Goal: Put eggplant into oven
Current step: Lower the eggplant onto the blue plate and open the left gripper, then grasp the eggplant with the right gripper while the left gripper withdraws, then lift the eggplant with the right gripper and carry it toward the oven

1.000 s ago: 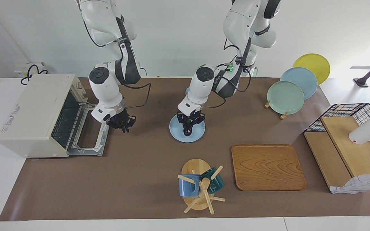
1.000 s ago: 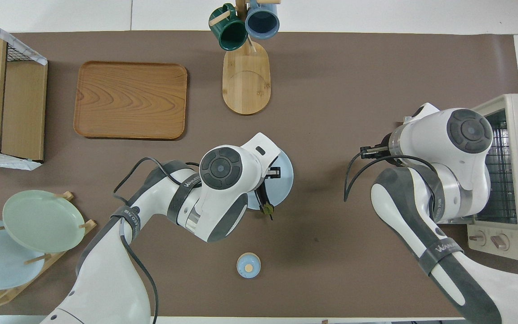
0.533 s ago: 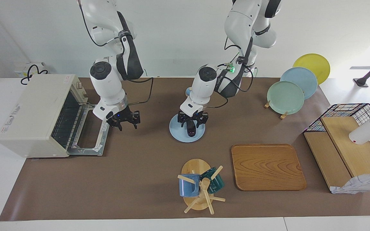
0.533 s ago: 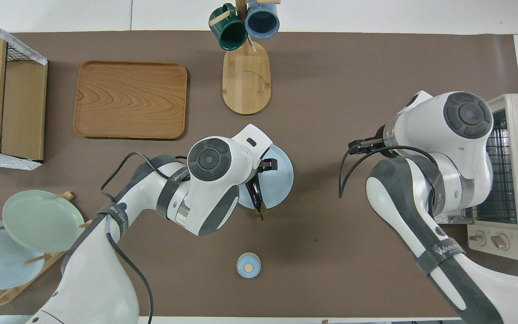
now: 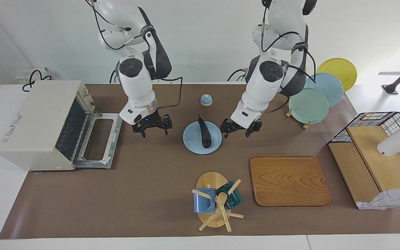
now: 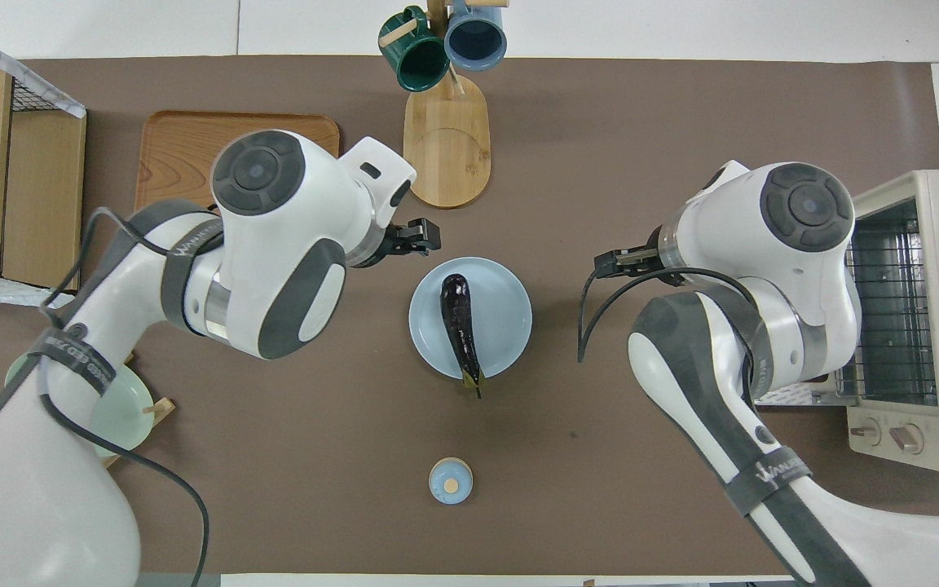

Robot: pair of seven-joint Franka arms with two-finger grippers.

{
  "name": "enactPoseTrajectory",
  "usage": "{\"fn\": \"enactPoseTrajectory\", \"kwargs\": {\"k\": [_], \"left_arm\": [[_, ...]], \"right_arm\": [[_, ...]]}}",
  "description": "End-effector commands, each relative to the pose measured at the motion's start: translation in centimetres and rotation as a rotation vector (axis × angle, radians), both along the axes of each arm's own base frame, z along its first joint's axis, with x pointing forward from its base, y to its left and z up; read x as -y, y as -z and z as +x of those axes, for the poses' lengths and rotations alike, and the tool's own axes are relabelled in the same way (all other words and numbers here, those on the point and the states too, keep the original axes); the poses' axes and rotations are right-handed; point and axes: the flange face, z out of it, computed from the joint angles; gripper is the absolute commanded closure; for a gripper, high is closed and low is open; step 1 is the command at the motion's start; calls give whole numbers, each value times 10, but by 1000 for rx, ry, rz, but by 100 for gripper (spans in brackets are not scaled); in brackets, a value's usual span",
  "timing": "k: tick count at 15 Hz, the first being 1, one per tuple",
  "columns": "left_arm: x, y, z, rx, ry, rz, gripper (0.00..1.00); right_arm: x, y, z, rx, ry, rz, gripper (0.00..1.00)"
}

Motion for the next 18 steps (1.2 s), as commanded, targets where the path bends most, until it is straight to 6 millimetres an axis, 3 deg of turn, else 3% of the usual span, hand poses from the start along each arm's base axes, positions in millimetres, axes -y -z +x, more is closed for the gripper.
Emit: {"fn": "enactPoseTrajectory", "kwargs": {"k": [1, 3, 5, 7, 10, 13, 15, 18], "left_arm": [[-59, -27, 8, -8, 36, 9, 0], [-104, -45, 13, 3, 41, 10, 0], [-142, -66, 9, 6, 59, 13, 0], [-167, -84, -1, 10, 91, 74, 0], [-174, -100, -23, -19, 99, 110, 0], [-177, -102, -44, -49, 106, 127, 0], [-177, -99, -50, -57, 109, 129, 0], [-174, -98, -54, -59, 117, 129, 0]], "right_arm": [[-79, -8, 3, -13, 30, -1, 0], [-146, -8, 1, 9, 37, -62, 0], [-201, 10, -9, 24, 36, -116, 0], [-253, 34, -44, 42, 19, -106, 0], [-258, 61, -56, 49, 15, -97, 0], [-258, 77, -65, 62, 1, -81, 41], [-256, 91, -73, 55, -18, -106, 58], [-253, 101, -81, 60, -26, -100, 66]]}}
